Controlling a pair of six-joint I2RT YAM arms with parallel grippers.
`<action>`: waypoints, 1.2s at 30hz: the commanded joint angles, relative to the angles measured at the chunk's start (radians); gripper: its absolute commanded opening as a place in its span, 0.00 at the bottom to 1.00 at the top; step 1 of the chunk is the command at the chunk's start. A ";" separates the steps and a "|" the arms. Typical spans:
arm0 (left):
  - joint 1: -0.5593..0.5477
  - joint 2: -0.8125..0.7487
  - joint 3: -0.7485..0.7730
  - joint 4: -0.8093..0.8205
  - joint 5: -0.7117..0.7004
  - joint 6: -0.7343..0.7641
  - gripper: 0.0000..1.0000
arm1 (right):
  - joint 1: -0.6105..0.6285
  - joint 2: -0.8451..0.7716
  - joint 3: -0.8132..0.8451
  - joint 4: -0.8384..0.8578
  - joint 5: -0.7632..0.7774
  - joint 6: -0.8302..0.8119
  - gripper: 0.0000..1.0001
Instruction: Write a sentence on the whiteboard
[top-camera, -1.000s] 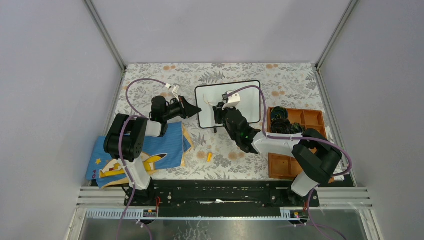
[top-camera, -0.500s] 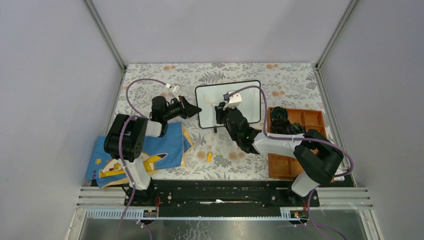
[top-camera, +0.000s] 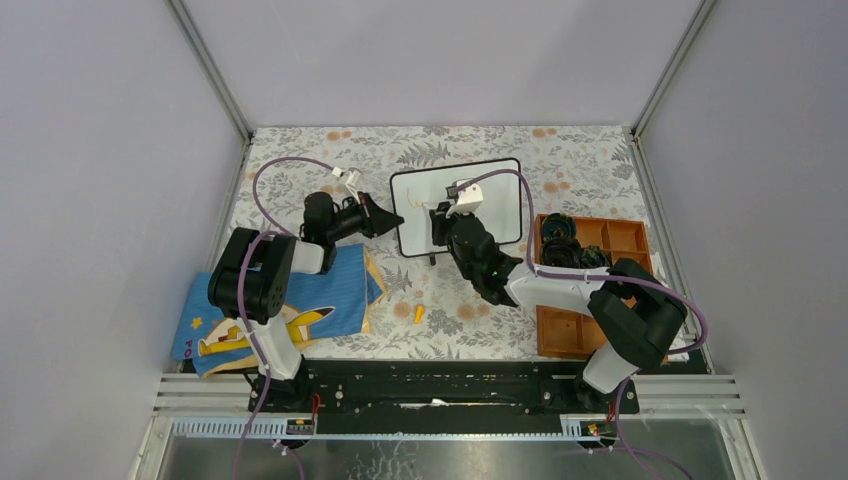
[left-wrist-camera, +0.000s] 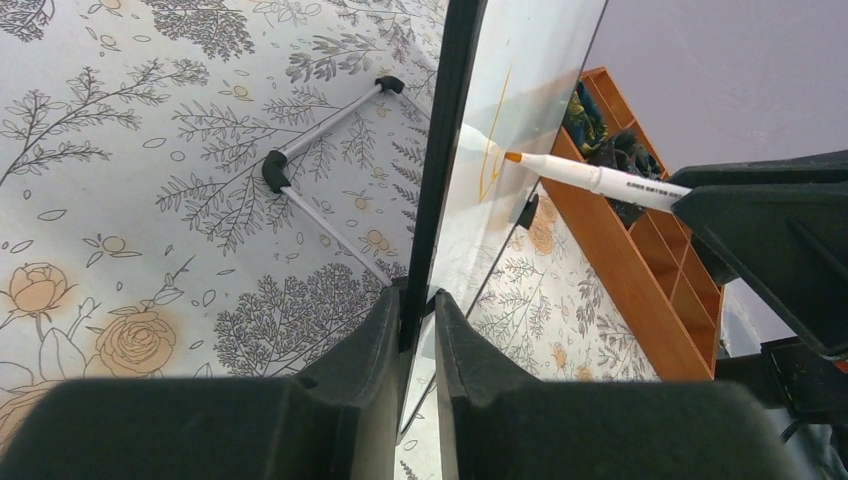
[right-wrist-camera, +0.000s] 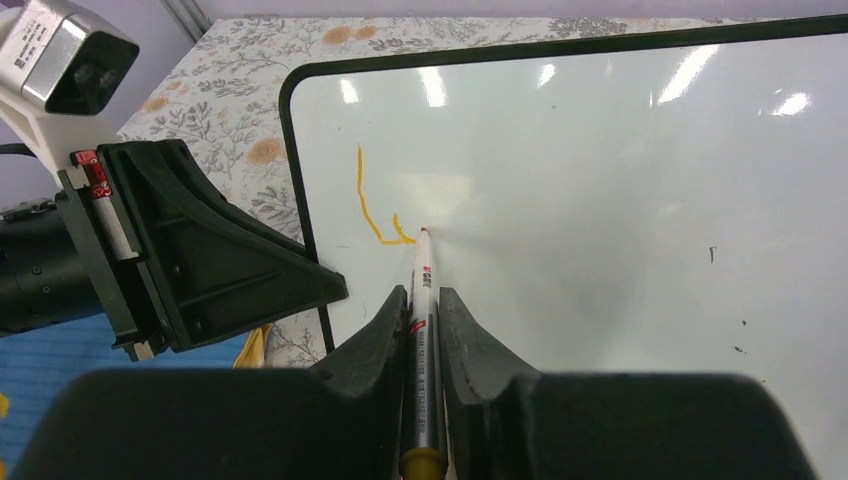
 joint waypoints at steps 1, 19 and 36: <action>-0.008 0.000 -0.007 -0.012 -0.003 0.022 0.08 | -0.021 -0.004 0.049 0.026 0.046 -0.022 0.00; -0.008 -0.001 -0.004 -0.015 -0.003 0.024 0.06 | -0.019 0.018 0.072 0.027 -0.015 -0.014 0.00; -0.009 -0.001 -0.004 -0.021 -0.004 0.027 0.05 | -0.020 0.017 0.062 -0.015 -0.054 0.015 0.00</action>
